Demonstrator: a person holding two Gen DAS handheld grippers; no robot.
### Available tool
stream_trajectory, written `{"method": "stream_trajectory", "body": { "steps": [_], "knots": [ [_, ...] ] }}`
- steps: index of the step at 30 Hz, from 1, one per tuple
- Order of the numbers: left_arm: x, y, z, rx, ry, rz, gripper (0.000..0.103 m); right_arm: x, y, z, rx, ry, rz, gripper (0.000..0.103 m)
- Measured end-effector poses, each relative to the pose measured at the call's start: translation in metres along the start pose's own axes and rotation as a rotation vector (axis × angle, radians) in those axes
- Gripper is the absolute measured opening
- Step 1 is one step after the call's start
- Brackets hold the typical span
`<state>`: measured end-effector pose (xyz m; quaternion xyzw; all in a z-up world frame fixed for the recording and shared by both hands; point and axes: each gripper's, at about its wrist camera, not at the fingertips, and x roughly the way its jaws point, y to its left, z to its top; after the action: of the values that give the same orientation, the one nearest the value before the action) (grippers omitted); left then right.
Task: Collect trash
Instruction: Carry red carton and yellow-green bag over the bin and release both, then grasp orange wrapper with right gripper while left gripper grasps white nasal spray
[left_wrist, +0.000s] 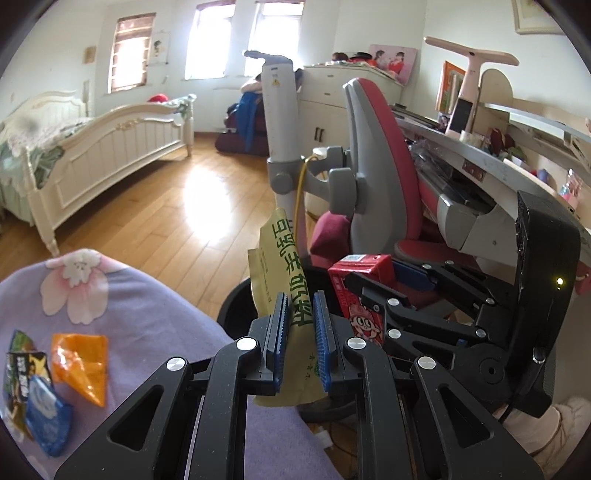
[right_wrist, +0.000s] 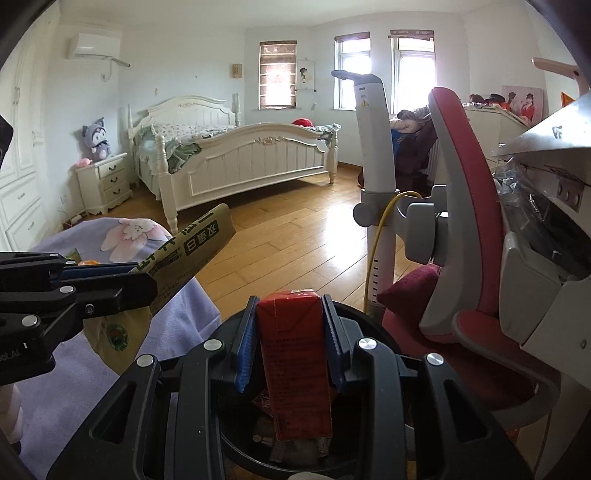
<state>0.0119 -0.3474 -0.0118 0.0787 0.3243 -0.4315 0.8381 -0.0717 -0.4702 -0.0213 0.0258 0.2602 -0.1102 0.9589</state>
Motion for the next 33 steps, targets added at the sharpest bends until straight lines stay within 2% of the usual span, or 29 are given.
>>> {"method": "stream_trajectory", "body": {
  "steps": [8,14,15,16,17,18,19,24,26,29,33],
  "knots": [
    [0.023,0.019,-0.008,-0.082,0.050,-0.027,0.015,0.016,-0.004,-0.007,-0.053,0.040,-0.060,0.033],
    [0.036,0.024,-0.004,-0.094,0.081,-0.054,0.015,0.026,-0.007,-0.005,-0.068,0.058,-0.084,0.034],
    [0.035,0.024,-0.004,-0.088,0.081,-0.040,0.022,0.028,-0.008,-0.005,-0.072,0.065,-0.090,0.037],
    [0.034,0.024,-0.002,-0.085,0.077,-0.026,0.031,0.029,-0.008,-0.005,-0.074,0.069,-0.091,0.047],
    [0.031,0.026,-0.001,-0.091,0.063,-0.020,0.054,0.028,-0.008,-0.004,-0.072,0.073,-0.089,0.054],
    [0.026,0.028,0.000,-0.105,0.040,-0.021,0.070,0.027,-0.008,-0.003,-0.066,0.072,-0.084,0.068],
    [0.021,0.029,0.001,-0.119,0.019,-0.028,0.072,0.025,-0.008,-0.003,-0.059,0.065,-0.079,0.074],
    [-0.006,0.040,0.002,-0.151,-0.024,0.001,0.072,0.013,0.003,0.000,-0.061,0.040,-0.044,0.074],
    [-0.022,0.046,0.001,-0.162,-0.048,0.030,0.072,0.008,0.010,0.002,-0.066,0.027,-0.029,0.074],
    [-0.048,0.057,-0.004,-0.174,-0.093,0.093,0.078,0.003,0.025,0.008,-0.079,0.019,0.010,0.074],
    [-0.084,0.085,-0.012,-0.217,-0.135,0.176,0.078,-0.003,0.046,0.017,-0.094,0.010,0.068,0.074]
  ]
}}
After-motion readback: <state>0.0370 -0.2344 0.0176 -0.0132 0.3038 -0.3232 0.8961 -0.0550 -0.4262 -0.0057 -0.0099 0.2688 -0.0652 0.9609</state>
